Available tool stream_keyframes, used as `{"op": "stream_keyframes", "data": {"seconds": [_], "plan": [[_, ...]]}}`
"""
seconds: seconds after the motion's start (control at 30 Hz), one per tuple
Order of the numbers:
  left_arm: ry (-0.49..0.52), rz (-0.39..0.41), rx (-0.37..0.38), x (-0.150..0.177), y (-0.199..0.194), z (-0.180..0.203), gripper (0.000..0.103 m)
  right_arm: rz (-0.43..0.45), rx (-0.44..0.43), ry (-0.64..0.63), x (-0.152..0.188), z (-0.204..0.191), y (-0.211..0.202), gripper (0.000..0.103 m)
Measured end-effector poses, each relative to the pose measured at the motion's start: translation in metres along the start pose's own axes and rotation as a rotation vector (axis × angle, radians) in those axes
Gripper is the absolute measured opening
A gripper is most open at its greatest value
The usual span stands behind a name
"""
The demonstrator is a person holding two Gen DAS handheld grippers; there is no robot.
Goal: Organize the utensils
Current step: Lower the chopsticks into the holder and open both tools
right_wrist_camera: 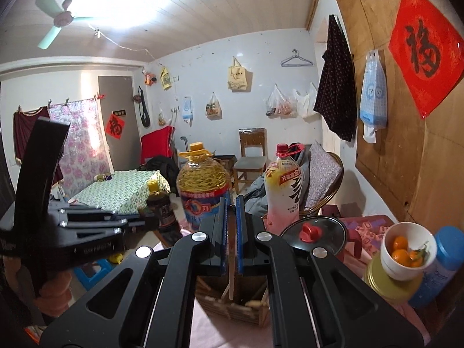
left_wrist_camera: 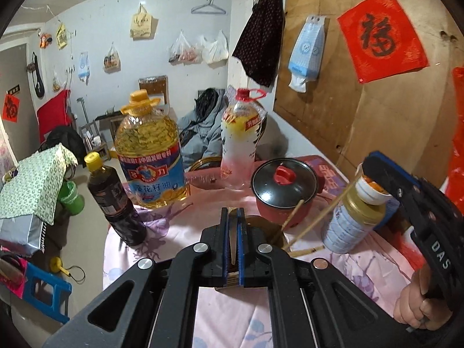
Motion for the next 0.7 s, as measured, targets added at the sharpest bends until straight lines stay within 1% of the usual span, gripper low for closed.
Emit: {"op": "stream_keyframes", "data": {"seconds": [0.1,0.13,0.17,0.2,0.23,0.27,0.43,0.6,0.7], "plan": [[-0.016,-0.033,0.004,0.005,0.023,-0.001,0.006,-0.036,0.001,0.015,0.013,0.009,0.024,0.006],[-0.019,-0.045,0.01,0.008,0.031,0.0,0.006,-0.066,-0.001,0.011,0.02,0.011,0.032,0.009],[-0.022,-0.064,0.001,0.013,0.039,-0.001,0.012,-0.099,0.005,0.011,0.027,0.013,0.039,0.012],[-0.022,-0.075,-0.01,0.018,0.042,-0.002,0.022,-0.134,0.013,0.027,0.037,0.016,0.045,0.012],[-0.024,-0.088,-0.035,0.023,0.047,-0.003,0.05,-0.149,0.01,0.047,0.042,0.019,0.047,0.013],[-0.031,-0.086,-0.06,0.028,0.048,-0.004,0.061,-0.153,0.006,0.065,0.047,0.021,0.047,0.013],[-0.057,-0.091,-0.081,0.043,0.042,-0.017,0.061,-0.136,0.041,0.088,0.052,0.029,0.029,0.013],[-0.085,-0.082,-0.112,0.053,0.024,-0.031,0.069,-0.134,0.078,0.095,0.053,0.03,0.008,0.016],[-0.103,-0.07,-0.131,0.061,0.005,-0.038,0.072,-0.132,0.092,0.108,0.053,0.026,-0.008,0.02]]}}
Point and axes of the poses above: each gripper's, at about its wrist camera, not at the fingertips, and y roughly the way its jaws point, z to its right, x to its underside, the point moved 2 cm from there along y, roughly the way its jaws point, and after that the axes turned 6 degrees about z, right-handed, at the moved point
